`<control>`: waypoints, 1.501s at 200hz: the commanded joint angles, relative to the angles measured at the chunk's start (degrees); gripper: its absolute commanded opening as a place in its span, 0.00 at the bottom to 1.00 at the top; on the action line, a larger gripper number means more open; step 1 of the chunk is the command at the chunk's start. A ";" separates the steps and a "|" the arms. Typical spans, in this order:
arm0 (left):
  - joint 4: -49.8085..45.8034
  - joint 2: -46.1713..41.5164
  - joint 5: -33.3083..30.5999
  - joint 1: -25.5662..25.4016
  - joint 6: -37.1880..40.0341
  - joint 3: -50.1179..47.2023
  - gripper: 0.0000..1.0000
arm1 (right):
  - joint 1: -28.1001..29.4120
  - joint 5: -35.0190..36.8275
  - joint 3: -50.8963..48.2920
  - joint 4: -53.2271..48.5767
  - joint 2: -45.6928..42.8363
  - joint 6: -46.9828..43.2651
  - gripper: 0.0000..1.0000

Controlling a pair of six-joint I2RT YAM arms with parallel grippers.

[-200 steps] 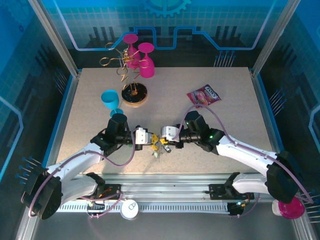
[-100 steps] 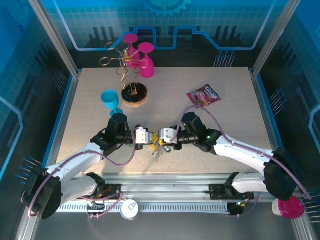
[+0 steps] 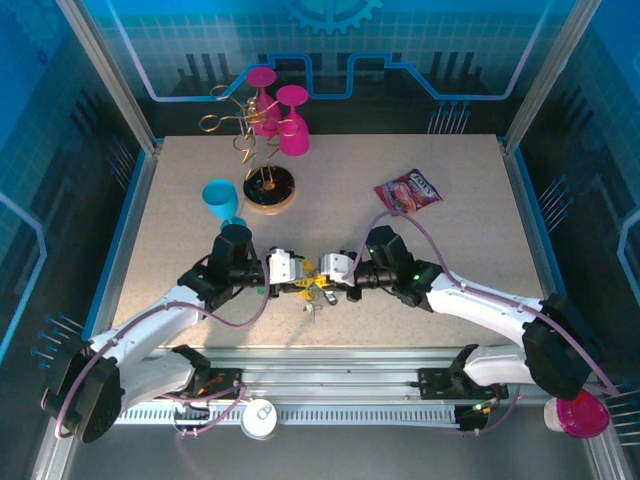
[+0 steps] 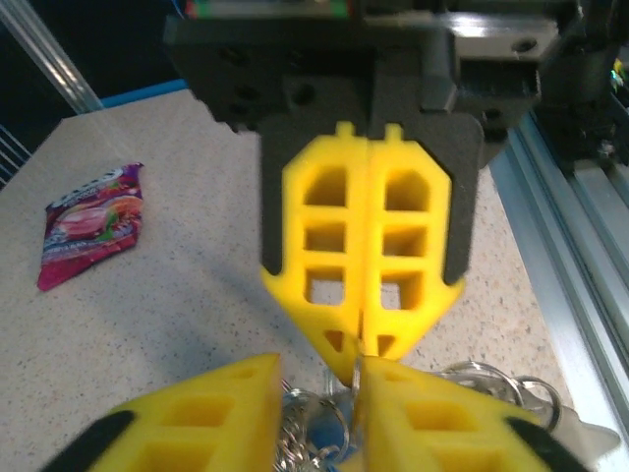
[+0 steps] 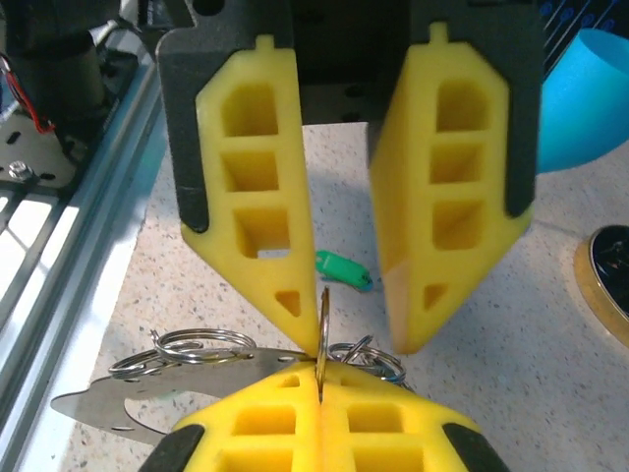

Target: Put the keys on the keyring

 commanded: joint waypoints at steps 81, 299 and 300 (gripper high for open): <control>6.78 -3.77 3.98 0.83 -11.28 -5.25 0.36 | -3.08 -9.65 -3.29 13.59 0.01 5.57 0.00; 0.15 -3.01 4.19 1.45 -4.45 -1.64 0.00 | -1.93 -5.96 0.83 2.84 -0.11 0.30 0.17; -0.02 -3.01 4.15 1.49 -4.32 -1.61 0.00 | -1.88 -5.94 0.88 2.80 -0.07 0.28 0.17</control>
